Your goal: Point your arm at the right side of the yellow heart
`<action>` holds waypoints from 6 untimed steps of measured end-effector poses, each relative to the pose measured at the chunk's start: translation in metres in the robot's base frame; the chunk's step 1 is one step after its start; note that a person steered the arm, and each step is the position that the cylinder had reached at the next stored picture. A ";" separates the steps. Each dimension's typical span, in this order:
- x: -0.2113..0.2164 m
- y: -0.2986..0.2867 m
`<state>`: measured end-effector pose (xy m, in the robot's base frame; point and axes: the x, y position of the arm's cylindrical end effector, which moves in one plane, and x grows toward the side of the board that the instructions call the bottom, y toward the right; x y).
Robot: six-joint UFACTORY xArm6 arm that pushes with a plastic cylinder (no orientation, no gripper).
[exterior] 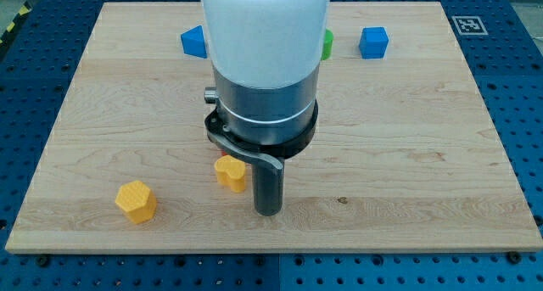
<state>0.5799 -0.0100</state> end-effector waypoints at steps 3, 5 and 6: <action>0.001 0.046; -0.038 0.053; -0.040 0.053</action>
